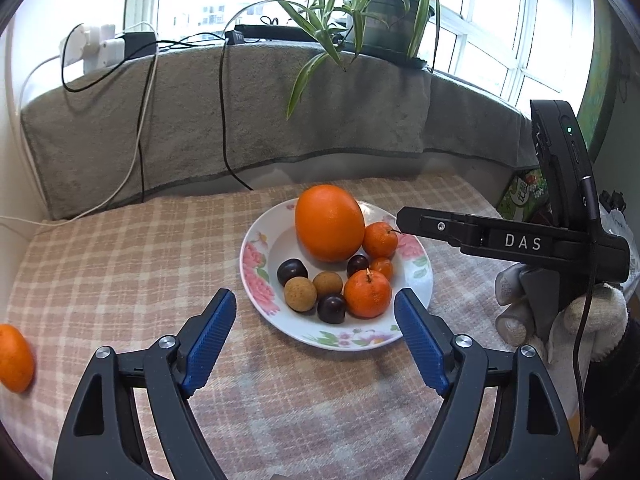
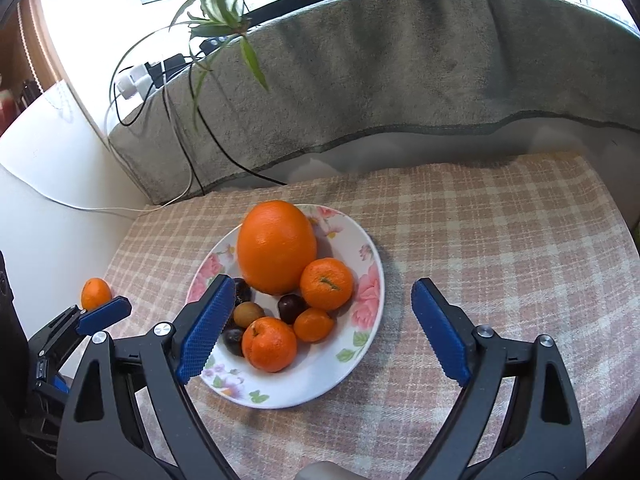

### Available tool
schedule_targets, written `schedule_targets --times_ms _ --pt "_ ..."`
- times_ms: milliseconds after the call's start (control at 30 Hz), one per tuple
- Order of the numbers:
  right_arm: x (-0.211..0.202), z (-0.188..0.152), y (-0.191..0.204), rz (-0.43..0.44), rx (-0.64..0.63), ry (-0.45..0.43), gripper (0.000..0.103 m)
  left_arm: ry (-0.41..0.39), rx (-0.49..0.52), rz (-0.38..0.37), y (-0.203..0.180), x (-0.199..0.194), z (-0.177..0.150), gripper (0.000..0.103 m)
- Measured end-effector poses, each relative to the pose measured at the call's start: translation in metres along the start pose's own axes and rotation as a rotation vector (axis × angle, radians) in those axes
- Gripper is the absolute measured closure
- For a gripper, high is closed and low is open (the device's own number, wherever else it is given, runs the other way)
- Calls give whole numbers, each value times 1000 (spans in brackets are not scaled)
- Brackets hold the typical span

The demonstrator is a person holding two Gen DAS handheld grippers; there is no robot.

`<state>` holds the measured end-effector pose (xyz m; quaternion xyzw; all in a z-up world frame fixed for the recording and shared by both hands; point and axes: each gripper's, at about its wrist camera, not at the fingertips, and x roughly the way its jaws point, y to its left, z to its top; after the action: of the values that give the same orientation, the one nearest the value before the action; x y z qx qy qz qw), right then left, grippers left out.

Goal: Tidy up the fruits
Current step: 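Withdraw both open tools from the plate toward the large loose orange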

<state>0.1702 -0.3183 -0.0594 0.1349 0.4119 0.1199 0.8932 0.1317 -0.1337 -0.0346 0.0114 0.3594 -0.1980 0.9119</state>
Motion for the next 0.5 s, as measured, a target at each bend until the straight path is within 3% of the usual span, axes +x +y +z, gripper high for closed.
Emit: schedule_targets --times_ms 500 --pt "-11 -1 19 26 -19 -19 11 -29 -27 20 13 -17 -5 21"
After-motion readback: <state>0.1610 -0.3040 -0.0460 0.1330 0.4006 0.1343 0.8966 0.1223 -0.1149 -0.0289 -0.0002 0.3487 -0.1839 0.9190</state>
